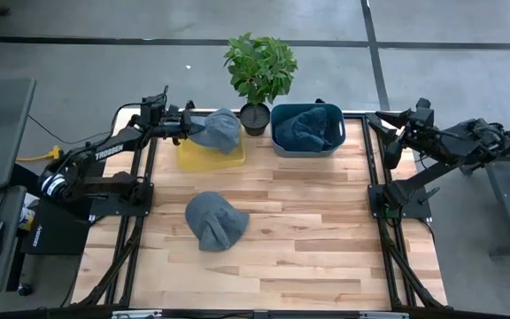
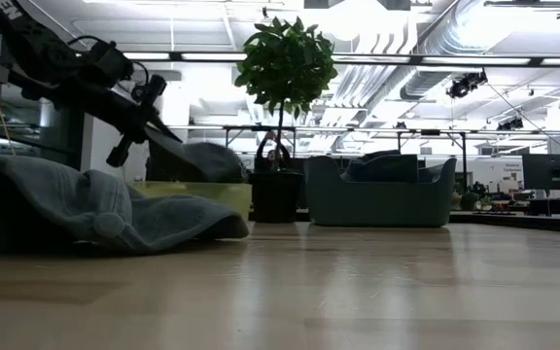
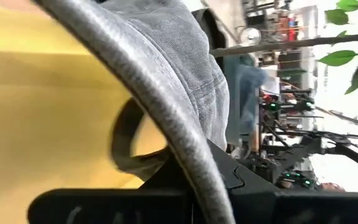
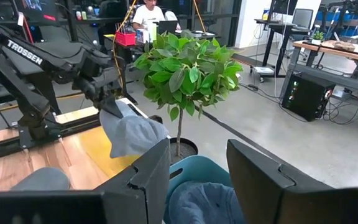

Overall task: Pick & Place hat
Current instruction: Put the right gray cap into the yellow bin

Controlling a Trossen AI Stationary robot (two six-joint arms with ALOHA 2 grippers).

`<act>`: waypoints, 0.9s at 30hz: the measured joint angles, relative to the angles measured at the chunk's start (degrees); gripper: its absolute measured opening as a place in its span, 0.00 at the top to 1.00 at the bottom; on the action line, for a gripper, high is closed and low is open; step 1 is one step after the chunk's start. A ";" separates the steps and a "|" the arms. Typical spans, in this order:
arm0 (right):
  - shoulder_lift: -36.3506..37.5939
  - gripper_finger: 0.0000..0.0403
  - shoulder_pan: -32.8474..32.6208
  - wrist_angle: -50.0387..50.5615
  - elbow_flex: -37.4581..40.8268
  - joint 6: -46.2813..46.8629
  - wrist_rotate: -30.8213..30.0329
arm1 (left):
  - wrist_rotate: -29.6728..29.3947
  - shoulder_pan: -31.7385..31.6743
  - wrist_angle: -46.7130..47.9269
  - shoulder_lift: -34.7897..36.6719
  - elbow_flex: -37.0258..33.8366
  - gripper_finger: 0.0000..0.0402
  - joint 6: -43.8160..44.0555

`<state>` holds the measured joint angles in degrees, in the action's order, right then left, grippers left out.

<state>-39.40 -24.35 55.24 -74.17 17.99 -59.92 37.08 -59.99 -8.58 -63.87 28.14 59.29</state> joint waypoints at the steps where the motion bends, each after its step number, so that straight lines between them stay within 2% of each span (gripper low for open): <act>1: 0.00 0.62 0.01 0.05 0.00 0.00 -0.01 | 0.16 0.00 -0.45 0.61 0.00 0.99 0.43; 8: 0.00 0.62 0.01 1.27 0.00 0.01 -0.46 | 1.35 0.00 -0.33 4.75 0.02 0.99 1.16; 13: 0.00 0.62 0.01 1.56 0.00 0.03 -0.66 | 2.15 0.00 4.98 6.84 0.02 0.99 1.28; 17: 0.00 0.62 -0.01 1.56 0.00 0.03 -0.63 | -0.08 0.01 9.43 6.82 0.02 0.99 -0.76; 27: 0.00 0.62 0.01 1.70 0.00 0.01 -0.61 | -5.65 0.00 13.87 6.77 0.07 0.99 -0.32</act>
<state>-39.40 -24.34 56.93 -74.17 18.00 -60.53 31.43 -59.99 5.29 -57.10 28.21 58.97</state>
